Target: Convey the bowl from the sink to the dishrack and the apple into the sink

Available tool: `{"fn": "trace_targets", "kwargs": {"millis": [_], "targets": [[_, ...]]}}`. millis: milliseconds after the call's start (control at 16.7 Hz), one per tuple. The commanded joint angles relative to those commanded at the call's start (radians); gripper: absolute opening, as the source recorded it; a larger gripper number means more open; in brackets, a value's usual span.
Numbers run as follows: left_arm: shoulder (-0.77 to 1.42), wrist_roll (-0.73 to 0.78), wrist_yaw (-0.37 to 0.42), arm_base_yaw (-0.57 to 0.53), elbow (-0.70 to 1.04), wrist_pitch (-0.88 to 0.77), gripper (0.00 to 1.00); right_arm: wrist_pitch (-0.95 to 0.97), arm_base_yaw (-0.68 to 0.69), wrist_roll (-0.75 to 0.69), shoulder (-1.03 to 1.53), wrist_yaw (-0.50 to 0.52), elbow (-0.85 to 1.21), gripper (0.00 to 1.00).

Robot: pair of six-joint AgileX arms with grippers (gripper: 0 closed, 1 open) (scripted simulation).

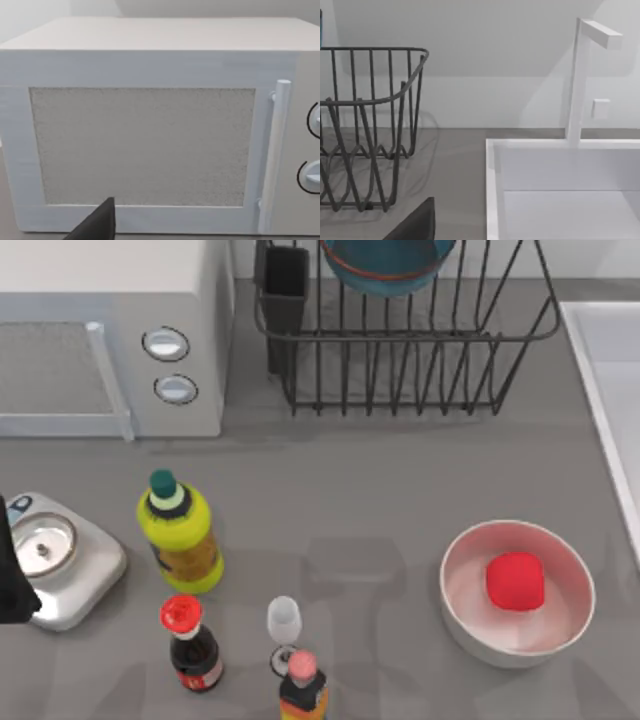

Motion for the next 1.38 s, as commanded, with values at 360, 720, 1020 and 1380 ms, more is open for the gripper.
{"fn": "trace_targets", "kwargs": {"millis": [360,720,1020,1380], "targets": [[0.000,0.000,0.000,0.000,0.000,0.000,1.00,0.000,0.000,0.000,0.000,0.000,0.000,1.00],[0.000,0.000,0.000,0.000,0.000,0.000,1.00,0.000,0.000,0.000,0.000,0.000,0.000,1.00],[0.000,0.000,0.000,0.000,0.000,0.000,1.00,0.000,0.000,0.000,0.000,0.000,0.000,1.00],[0.000,0.000,0.000,0.000,0.000,0.000,1.00,-0.052,0.024,0.025,0.065,0.000,0.062,1.00]]}}
